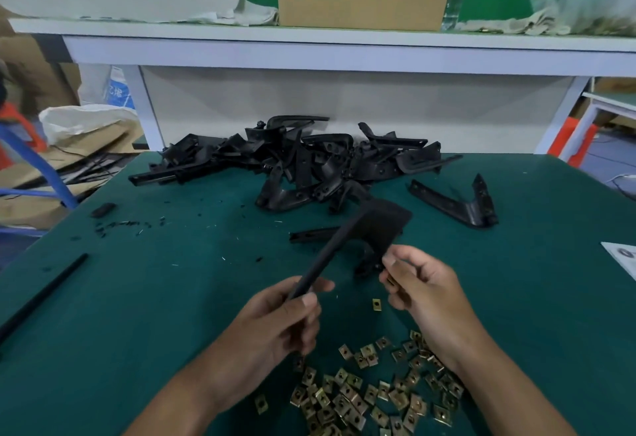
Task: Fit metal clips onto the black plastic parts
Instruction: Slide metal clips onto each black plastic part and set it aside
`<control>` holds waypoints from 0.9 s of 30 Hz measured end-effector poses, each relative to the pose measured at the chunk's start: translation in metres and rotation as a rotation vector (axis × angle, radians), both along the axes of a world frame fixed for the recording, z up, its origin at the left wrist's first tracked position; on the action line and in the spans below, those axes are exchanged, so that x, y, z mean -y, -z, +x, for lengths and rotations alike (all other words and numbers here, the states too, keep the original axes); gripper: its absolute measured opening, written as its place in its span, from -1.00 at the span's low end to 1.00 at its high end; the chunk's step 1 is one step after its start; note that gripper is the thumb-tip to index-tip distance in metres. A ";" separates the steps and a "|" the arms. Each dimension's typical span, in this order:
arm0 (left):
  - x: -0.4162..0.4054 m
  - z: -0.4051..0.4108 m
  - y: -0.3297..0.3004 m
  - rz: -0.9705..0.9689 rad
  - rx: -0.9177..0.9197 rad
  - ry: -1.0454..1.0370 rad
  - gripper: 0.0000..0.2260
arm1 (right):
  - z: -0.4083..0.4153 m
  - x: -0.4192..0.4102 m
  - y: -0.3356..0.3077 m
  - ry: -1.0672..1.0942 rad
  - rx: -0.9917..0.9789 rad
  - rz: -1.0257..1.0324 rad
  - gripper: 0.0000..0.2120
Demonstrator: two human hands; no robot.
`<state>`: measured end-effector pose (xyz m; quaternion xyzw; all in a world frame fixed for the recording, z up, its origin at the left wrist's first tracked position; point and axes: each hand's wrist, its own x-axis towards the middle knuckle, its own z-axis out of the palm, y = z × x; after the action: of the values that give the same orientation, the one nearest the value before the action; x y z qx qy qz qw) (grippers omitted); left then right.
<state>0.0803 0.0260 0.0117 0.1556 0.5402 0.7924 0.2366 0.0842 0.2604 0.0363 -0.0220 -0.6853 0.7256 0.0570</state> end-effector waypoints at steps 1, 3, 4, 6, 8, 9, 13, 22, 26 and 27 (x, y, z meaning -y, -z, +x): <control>0.000 -0.001 -0.001 -0.073 -0.046 -0.063 -0.63 | 0.000 0.000 0.001 -0.007 0.010 -0.014 -0.70; 0.000 -0.002 -0.001 -0.257 -0.139 -0.186 -0.58 | 0.000 0.002 0.002 -0.032 0.038 -0.094 -0.71; 0.000 -0.001 0.000 -0.356 -0.205 -0.225 -0.49 | 0.000 0.002 0.002 -0.053 0.051 -0.147 -0.72; 0.000 0.001 0.004 -0.513 -0.332 -0.244 -0.42 | 0.000 0.003 0.001 -0.101 0.077 -0.239 -0.79; 0.000 0.004 0.002 -0.577 -0.398 -0.272 -0.55 | 0.001 0.002 -0.002 -0.140 0.097 -0.309 -0.88; 0.001 0.005 0.001 -0.606 -0.440 -0.317 -0.60 | 0.001 0.002 -0.004 -0.159 0.106 -0.342 -0.91; 0.002 0.002 -0.003 -0.642 -0.552 -0.538 -0.81 | 0.004 0.002 -0.006 -0.261 0.147 -0.399 -0.89; -0.006 0.003 0.001 -0.672 -0.585 -0.713 -0.63 | 0.013 0.017 -0.003 -0.401 0.153 -0.268 -0.91; 0.001 0.004 -0.002 -0.421 -0.560 -0.571 -0.50 | 0.015 0.017 -0.003 -0.422 0.196 -0.310 -0.89; 0.003 0.004 -0.004 -0.328 -0.477 -0.479 -0.49 | 0.014 0.016 -0.003 -0.406 0.211 -0.353 -0.89</control>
<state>0.0842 0.0234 0.0159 0.1653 0.7210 0.6696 -0.0663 0.0983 0.2445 0.0397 0.0306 -0.5410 0.8239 -0.1659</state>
